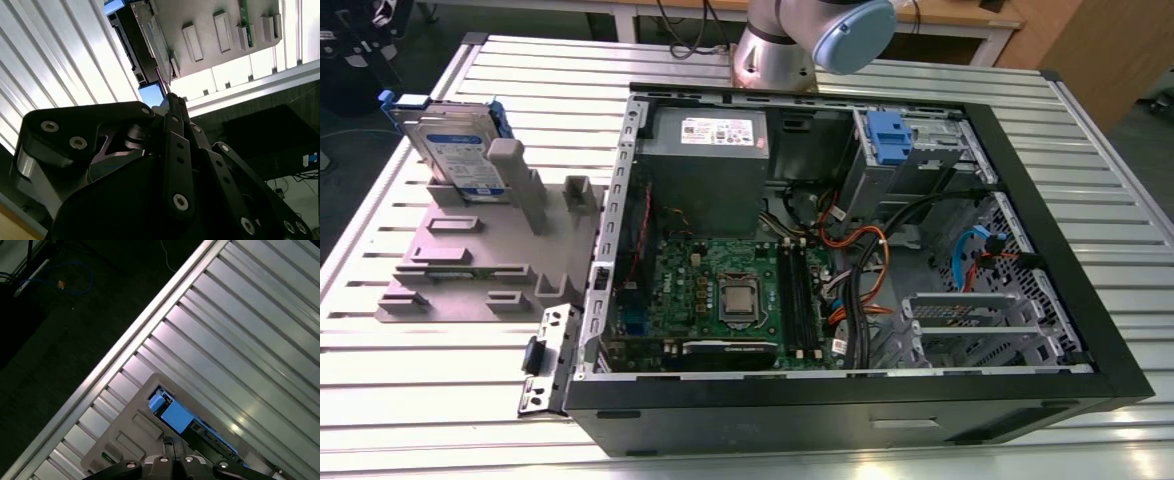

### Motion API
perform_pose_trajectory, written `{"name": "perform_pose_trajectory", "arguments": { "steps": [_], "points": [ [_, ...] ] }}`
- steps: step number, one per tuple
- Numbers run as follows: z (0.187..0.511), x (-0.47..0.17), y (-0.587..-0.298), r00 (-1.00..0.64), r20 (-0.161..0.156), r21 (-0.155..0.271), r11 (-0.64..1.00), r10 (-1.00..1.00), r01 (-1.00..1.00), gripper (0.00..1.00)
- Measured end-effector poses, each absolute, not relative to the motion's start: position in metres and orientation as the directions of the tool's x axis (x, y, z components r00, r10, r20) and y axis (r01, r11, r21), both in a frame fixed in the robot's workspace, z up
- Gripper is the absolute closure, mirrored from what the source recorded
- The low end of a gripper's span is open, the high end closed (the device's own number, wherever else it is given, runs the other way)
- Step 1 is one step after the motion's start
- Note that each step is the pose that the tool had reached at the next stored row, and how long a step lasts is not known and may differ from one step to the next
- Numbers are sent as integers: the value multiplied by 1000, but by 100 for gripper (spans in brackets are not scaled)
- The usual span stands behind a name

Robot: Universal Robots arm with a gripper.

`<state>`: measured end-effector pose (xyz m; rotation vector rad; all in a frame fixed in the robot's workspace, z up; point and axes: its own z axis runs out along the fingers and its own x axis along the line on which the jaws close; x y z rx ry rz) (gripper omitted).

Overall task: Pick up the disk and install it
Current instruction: 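Pick up the disk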

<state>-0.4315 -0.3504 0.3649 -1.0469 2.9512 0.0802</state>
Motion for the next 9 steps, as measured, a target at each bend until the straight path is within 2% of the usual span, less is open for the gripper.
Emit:
{"name": "perform_pose_trajectory", "arguments": {
  "steps": [9],
  "points": [
    [365, -432, -350, -735, -26, 45, 733, -678, -678, 89]
  ]
}}
